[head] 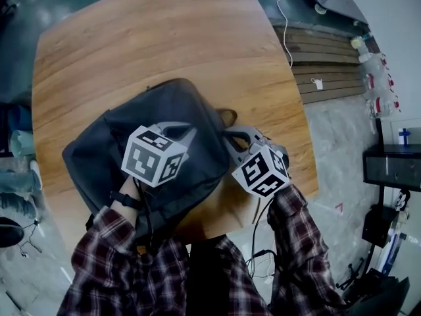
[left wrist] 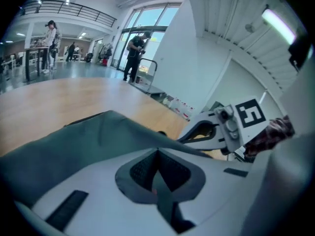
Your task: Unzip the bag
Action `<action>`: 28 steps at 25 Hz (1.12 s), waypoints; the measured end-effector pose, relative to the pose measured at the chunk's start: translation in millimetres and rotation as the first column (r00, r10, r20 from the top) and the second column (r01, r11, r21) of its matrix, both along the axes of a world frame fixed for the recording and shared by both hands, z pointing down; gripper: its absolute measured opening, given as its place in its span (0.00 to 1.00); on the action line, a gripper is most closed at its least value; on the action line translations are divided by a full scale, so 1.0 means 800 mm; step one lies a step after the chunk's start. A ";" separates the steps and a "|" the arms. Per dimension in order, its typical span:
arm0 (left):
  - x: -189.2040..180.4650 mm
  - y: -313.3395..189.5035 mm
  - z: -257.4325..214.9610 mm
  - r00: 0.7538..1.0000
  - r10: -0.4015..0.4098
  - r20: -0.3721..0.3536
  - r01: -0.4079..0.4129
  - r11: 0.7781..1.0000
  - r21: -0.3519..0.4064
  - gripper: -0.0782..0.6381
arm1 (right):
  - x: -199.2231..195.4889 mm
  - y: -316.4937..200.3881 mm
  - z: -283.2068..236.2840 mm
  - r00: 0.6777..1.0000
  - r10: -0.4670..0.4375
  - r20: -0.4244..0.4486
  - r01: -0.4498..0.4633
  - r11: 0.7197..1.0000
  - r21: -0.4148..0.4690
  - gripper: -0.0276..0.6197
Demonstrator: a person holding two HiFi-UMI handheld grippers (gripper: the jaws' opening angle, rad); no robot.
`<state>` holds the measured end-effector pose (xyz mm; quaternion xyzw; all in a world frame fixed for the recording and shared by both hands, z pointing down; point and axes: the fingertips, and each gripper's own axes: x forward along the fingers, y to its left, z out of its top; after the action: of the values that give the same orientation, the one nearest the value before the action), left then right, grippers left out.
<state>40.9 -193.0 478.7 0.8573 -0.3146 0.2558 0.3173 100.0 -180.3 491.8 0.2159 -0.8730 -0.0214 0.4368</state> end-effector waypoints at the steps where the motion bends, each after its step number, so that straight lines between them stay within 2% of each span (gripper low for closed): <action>1: 0.019 0.000 -0.008 0.999 0.043 -0.016 -0.043 0.999 0.028 0.12 | -0.002 -0.002 -0.001 1.000 -0.014 -0.004 0.014 1.000 0.001 0.06; 4: 0.053 -0.002 -0.001 0.990 0.137 0.025 -0.138 0.988 0.066 0.12 | 0.003 0.001 0.003 0.998 -0.024 -0.049 0.024 1.000 -0.002 0.06; 8: 0.063 0.001 0.015 0.985 0.169 -0.036 -0.169 0.986 0.006 0.12 | 0.020 0.018 0.008 0.998 0.032 -0.053 -0.035 0.998 -0.052 0.06; 13: 0.082 0.004 0.025 0.979 0.203 -0.006 -0.203 0.979 0.014 0.12 | 0.041 0.035 0.017 0.991 0.120 -0.052 -0.125 0.988 -0.094 0.06; 19: 0.084 -0.001 0.032 0.984 0.179 0.010 -0.179 0.984 0.005 0.12 | 0.062 0.093 0.025 0.989 0.123 -0.088 -0.136 0.978 -0.160 0.06; 23: 0.084 -0.004 0.033 0.986 0.167 0.019 -0.167 0.986 0.003 0.12 | 0.065 0.142 0.013 0.978 0.208 -0.035 -0.211 0.959 -0.191 0.06; 28: 0.079 -0.010 0.034 0.991 0.132 0.026 -0.132 0.991 -0.006 0.12 | 0.020 0.173 0.010 0.949 0.312 0.048 -0.292 0.925 -0.242 0.06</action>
<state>104.3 -201.1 505.7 0.8721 -0.2607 0.2881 0.2974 115.6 -42.3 499.4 0.2959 -0.8438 0.1573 0.4192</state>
